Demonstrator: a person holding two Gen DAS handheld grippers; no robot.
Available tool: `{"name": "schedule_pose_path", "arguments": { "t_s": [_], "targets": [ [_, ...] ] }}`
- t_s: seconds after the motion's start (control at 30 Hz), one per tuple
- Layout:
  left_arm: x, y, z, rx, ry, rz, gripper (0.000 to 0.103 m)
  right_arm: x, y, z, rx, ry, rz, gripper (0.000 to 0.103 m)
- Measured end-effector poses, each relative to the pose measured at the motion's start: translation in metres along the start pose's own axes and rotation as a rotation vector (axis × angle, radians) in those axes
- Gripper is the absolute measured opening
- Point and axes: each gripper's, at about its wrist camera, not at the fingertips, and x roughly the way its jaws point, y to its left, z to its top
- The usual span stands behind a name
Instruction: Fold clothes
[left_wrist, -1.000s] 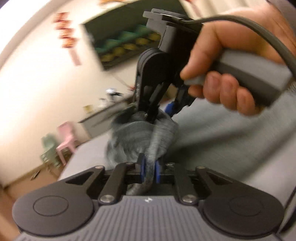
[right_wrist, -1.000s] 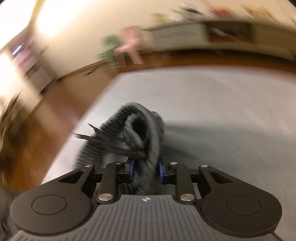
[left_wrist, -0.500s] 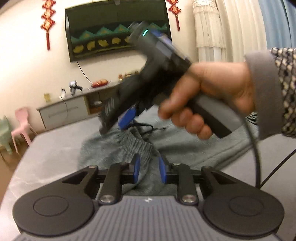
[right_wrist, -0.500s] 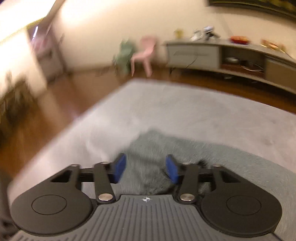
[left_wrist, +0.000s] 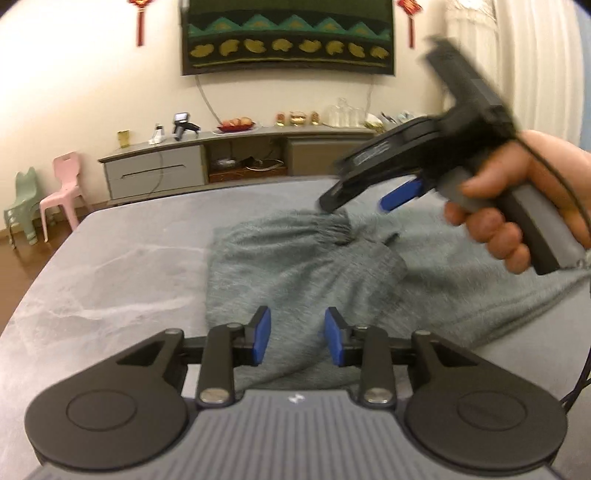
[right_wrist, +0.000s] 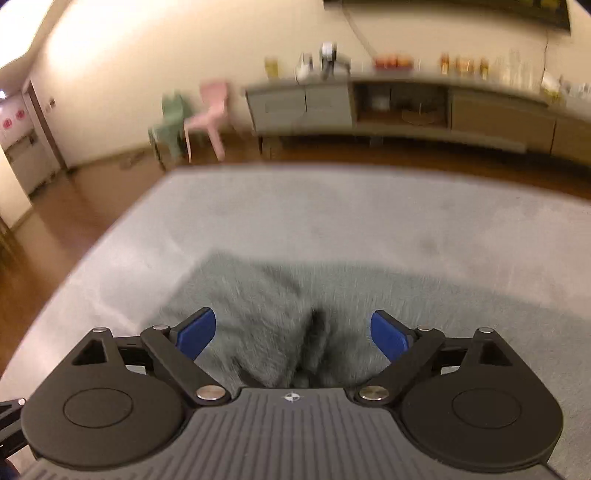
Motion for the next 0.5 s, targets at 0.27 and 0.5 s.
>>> {"name": "schedule_pose_path", "arguments": {
  "t_s": [0.27, 0.5],
  "targets": [
    [0.0, -0.006, 0.001, -0.014, -0.052, 0.011, 0.032, -0.007, 0.02, 0.004, -0.17, -0.048, -0.038, 0.016],
    [0.02, -0.013, -0.01, 0.045, 0.052, 0.002, 0.032, 0.016, 0.004, 0.005, -0.202, 0.035, -0.18, 0.049]
  ]
}}
